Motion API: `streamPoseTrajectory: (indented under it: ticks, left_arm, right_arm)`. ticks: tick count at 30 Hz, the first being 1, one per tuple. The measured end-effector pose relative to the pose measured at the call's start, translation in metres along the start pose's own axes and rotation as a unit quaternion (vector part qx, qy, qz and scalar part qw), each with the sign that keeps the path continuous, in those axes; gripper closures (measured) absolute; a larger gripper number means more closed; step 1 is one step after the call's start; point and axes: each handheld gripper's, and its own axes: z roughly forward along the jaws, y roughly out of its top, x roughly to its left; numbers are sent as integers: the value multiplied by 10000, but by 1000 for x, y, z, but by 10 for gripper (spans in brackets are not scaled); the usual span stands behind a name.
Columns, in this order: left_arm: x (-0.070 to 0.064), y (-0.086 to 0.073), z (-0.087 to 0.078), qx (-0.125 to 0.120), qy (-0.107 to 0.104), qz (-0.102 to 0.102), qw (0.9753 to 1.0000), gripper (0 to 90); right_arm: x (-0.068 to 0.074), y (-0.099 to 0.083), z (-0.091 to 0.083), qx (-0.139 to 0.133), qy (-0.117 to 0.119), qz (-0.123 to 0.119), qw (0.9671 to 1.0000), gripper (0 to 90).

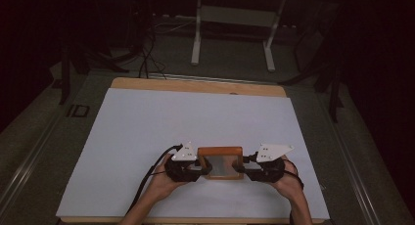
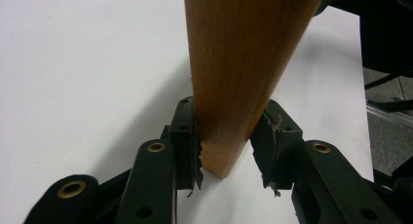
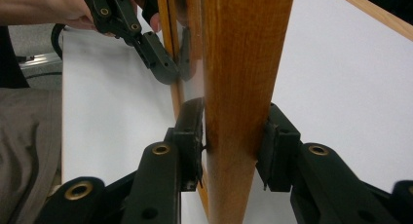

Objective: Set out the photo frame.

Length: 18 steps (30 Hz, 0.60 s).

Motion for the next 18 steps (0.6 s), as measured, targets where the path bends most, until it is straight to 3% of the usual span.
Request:
streamPoseTrajectory:
  ticks: [18]
  left_arm:
    - [-1,6,-11,-5,72,-49,10000,643]
  right_arm:
    - [0,3,1,-173,32,104,9998,651]
